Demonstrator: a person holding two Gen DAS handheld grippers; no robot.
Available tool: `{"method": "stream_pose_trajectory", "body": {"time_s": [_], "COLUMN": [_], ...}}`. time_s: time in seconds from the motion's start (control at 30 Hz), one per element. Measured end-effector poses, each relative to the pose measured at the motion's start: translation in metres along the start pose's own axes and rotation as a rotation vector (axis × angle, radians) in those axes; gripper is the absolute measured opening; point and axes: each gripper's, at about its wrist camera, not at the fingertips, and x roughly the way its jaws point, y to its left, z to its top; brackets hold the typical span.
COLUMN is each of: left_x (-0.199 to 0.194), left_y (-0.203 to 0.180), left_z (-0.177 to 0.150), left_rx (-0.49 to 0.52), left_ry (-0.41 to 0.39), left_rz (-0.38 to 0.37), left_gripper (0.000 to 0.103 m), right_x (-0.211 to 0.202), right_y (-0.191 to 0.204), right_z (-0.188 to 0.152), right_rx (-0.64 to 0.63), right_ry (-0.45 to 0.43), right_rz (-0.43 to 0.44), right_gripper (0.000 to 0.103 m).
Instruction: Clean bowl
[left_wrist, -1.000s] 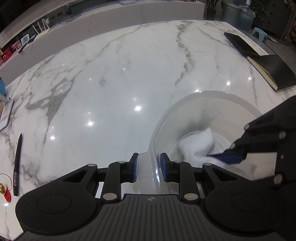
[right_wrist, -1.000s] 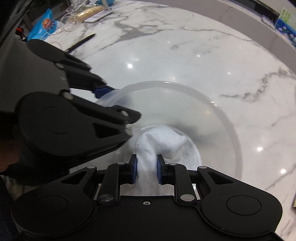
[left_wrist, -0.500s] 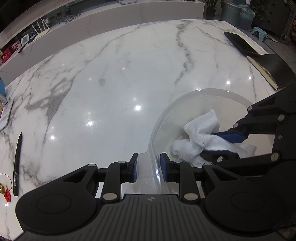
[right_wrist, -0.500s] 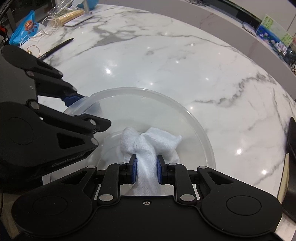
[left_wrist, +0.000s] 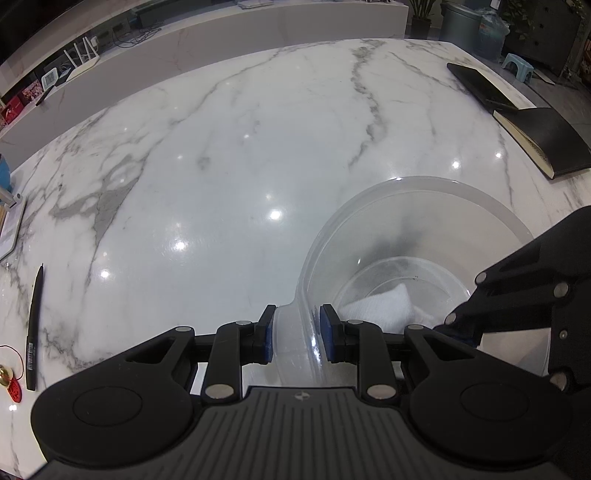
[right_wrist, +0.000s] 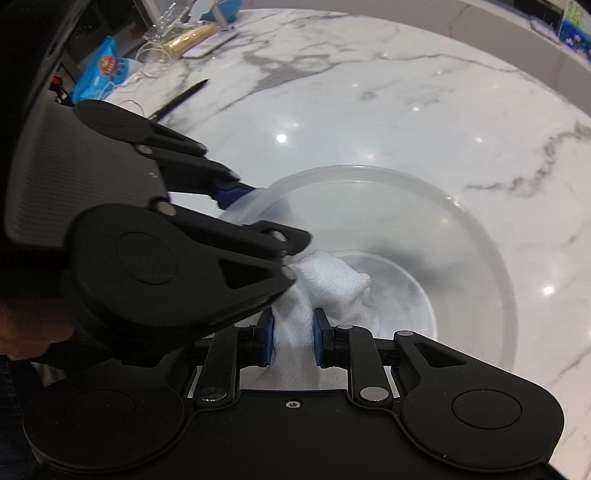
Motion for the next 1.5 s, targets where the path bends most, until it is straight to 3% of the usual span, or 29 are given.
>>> {"method": "stream_pose_trajectory", "body": {"time_s": [0.27, 0.7, 1.07, 1.5], "left_x": [0.0, 0.0, 0.0, 0.002], "left_y": [-0.002, -0.002, -0.001, 0.001], "left_z": [0.0, 0.001, 0.001, 0.002], "left_rx": [-0.001, -0.003, 0.001, -0.001], "left_ry": [0.001, 0.005, 0.006, 0.012], "left_rz": [-0.001, -0.002, 0.0, -0.004], "left_gripper": [0.022, 0.022, 0.023, 0.023], "right_x": [0.002, 0.0, 0.005, 0.014], "right_y": [-0.002, -0.002, -0.003, 0.0], "right_z": [0.001, -0.001, 0.0, 0.003], "right_rx": [0.03, -0.01, -0.085, -0.213], "right_ry": [0.014, 0.045, -0.002, -0.085], "right_rz": [0.062, -0.054, -0.198, -0.198], "right_gripper": [0.019, 0.019, 0.019, 0.019]}}
